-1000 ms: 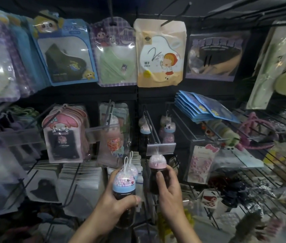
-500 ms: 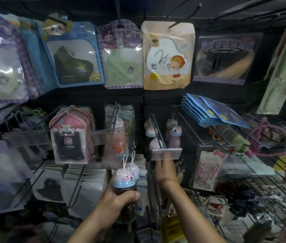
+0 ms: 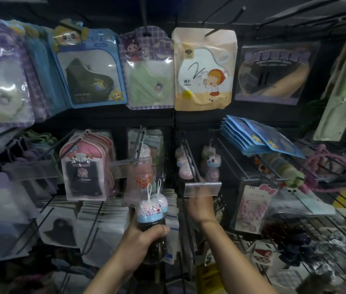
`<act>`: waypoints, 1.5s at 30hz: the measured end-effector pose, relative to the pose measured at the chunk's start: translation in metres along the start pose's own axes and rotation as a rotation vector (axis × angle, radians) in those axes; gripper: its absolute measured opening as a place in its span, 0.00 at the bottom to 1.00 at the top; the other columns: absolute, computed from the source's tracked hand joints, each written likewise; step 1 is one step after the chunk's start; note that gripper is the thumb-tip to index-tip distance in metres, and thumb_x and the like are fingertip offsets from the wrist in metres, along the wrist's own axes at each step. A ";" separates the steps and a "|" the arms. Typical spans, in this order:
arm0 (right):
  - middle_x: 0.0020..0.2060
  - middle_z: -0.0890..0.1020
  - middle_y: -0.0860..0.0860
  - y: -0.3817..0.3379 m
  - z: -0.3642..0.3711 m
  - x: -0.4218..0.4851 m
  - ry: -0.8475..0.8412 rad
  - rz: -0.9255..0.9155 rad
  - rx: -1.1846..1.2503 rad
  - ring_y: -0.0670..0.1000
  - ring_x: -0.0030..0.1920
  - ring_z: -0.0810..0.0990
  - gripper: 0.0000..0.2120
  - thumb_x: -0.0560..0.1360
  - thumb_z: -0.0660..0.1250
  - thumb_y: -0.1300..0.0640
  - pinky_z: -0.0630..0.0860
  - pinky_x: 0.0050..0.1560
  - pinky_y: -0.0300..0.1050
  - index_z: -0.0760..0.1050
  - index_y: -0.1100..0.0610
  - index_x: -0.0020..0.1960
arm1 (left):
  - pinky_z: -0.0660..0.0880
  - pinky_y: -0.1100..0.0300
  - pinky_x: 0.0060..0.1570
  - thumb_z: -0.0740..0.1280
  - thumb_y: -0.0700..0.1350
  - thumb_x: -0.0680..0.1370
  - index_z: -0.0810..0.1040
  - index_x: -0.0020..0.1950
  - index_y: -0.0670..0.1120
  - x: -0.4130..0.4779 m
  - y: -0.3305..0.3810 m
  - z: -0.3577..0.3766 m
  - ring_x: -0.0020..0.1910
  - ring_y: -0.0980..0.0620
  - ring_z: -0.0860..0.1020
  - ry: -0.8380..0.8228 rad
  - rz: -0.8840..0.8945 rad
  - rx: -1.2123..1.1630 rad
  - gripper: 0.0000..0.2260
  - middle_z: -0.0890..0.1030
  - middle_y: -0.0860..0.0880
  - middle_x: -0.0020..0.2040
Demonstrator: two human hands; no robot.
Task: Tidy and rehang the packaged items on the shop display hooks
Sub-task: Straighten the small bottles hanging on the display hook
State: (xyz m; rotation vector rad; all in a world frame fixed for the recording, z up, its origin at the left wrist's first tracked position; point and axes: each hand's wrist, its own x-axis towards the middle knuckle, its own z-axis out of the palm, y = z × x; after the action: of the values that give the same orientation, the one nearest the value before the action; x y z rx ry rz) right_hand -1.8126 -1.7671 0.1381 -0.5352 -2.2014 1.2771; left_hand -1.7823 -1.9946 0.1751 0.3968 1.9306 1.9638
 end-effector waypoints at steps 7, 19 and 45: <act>0.63 0.85 0.46 -0.022 -0.018 -0.097 -0.178 0.072 0.461 0.44 0.65 0.83 0.18 0.81 0.70 0.50 0.79 0.69 0.51 0.78 0.45 0.70 | 0.83 0.49 0.53 0.79 0.53 0.57 0.84 0.60 0.45 0.002 -0.005 0.011 0.49 0.46 0.86 -0.068 0.009 -0.031 0.32 0.89 0.41 0.51; 0.64 0.86 0.53 -0.016 -0.032 -0.134 -0.105 0.015 0.605 0.54 0.67 0.84 0.20 0.81 0.72 0.64 0.78 0.70 0.52 0.77 0.55 0.71 | 0.83 0.47 0.64 0.83 0.50 0.61 0.84 0.64 0.42 -0.002 -0.019 0.024 0.59 0.43 0.88 -0.183 0.016 0.021 0.33 0.90 0.43 0.57; 0.65 0.84 0.42 -0.003 -0.030 -0.107 0.052 0.037 0.493 0.47 0.69 0.81 0.16 0.87 0.63 0.59 0.73 0.76 0.60 0.74 0.47 0.72 | 0.80 0.25 0.57 0.81 0.76 0.59 0.82 0.54 0.60 -0.008 -0.020 0.029 0.47 0.26 0.85 0.123 0.145 -0.144 0.31 0.87 0.39 0.46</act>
State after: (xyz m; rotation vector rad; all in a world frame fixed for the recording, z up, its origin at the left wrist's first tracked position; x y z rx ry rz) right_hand -1.7107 -1.8096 0.1263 -0.4052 -1.7470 1.7289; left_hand -1.7617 -1.9722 0.1562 0.3953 1.8642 2.2525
